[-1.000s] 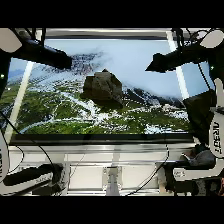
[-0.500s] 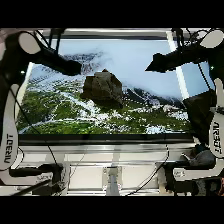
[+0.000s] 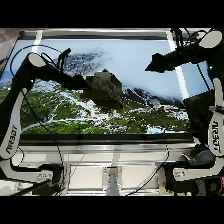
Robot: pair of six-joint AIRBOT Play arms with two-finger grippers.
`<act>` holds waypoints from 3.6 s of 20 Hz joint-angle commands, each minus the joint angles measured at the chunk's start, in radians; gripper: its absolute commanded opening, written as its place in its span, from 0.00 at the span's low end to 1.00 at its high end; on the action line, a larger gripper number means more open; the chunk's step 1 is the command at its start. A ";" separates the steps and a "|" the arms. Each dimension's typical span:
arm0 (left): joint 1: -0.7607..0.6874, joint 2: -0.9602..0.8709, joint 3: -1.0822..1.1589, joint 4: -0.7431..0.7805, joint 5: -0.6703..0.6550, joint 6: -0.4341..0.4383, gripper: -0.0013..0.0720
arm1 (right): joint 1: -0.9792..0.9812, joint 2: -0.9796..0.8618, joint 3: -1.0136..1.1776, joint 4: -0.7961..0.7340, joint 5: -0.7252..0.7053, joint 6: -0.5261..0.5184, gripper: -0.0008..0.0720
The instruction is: Fold the clothes and pants, and hang the long-sleeved shirts on hangers.
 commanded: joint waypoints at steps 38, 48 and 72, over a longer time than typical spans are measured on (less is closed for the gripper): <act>0.233 0.177 0.045 -0.022 0.046 0.030 0.05 | 0.309 -0.033 -0.408 0.015 -0.391 0.106 0.36; 0.233 0.177 0.045 -0.022 0.015 0.034 0.05 | 0.375 -0.215 -0.408 0.324 -0.698 0.432 0.36; 0.233 0.177 0.045 -0.034 0.018 0.044 0.05 | 0.413 -0.271 -0.407 0.065 -0.935 0.842 0.05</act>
